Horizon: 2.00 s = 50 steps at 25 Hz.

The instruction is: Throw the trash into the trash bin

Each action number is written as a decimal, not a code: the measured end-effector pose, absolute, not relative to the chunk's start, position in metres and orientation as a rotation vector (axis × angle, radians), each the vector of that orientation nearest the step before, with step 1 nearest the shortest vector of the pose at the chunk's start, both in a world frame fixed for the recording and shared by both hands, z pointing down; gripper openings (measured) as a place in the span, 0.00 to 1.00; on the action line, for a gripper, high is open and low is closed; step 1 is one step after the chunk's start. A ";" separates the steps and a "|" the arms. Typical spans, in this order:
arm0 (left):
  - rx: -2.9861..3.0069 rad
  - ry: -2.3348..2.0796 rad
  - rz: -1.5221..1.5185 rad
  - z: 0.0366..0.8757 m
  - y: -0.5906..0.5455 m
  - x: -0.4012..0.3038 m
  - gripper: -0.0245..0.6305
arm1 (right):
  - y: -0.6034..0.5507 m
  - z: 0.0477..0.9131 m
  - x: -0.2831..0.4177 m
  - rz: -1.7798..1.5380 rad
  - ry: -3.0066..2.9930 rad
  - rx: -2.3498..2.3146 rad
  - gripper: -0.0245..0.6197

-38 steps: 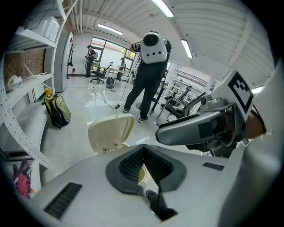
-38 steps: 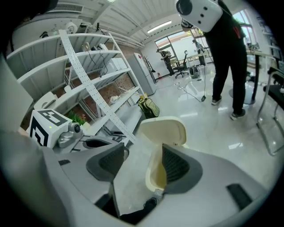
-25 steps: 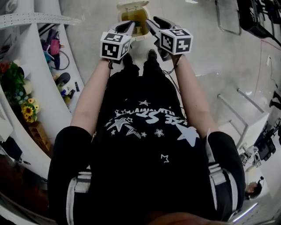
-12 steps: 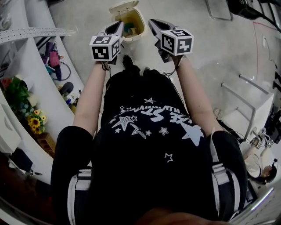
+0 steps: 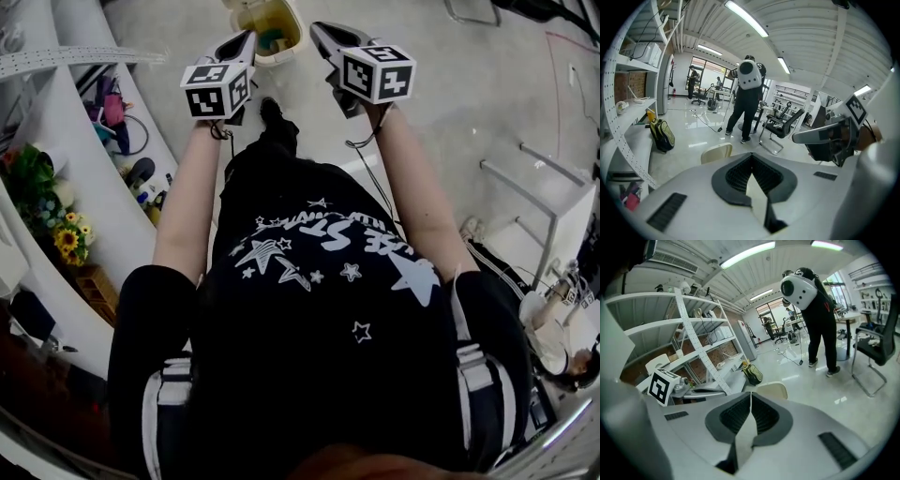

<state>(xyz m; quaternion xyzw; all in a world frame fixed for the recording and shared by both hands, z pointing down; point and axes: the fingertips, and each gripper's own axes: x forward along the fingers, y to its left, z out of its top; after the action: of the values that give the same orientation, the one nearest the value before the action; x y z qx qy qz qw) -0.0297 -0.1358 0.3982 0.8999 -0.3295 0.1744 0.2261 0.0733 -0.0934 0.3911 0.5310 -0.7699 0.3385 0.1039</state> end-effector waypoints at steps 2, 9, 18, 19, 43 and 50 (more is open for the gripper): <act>2.492 -0.919 0.484 0.396 -0.118 -0.028 0.05 | -0.071 0.393 0.079 1.016 -2.290 1.579 0.06; 2.524 -0.944 0.463 0.378 -0.047 -0.024 0.05 | 0.010 0.377 0.090 1.005 -2.334 1.610 0.06; 2.584 -0.959 0.448 0.355 0.037 -0.023 0.05 | 0.088 0.378 0.088 0.995 -2.378 1.570 0.06; 2.583 -0.964 0.449 0.354 0.045 -0.025 0.05 | 0.094 0.380 0.085 0.998 -2.381 1.562 0.06; 2.581 -0.975 0.417 0.337 0.120 -0.070 0.05 | 0.132 0.385 0.028 1.023 -2.423 1.505 0.05; 2.575 -0.972 0.375 0.329 0.111 -0.090 0.05 | 0.135 0.385 0.013 1.014 -2.379 1.528 0.05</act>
<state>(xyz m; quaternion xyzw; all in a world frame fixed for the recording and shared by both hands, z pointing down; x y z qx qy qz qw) -0.0896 0.1114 0.3290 0.9118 -0.3441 0.1327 0.1807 0.0135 0.1348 0.3851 0.5074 -0.7903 0.3366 0.0688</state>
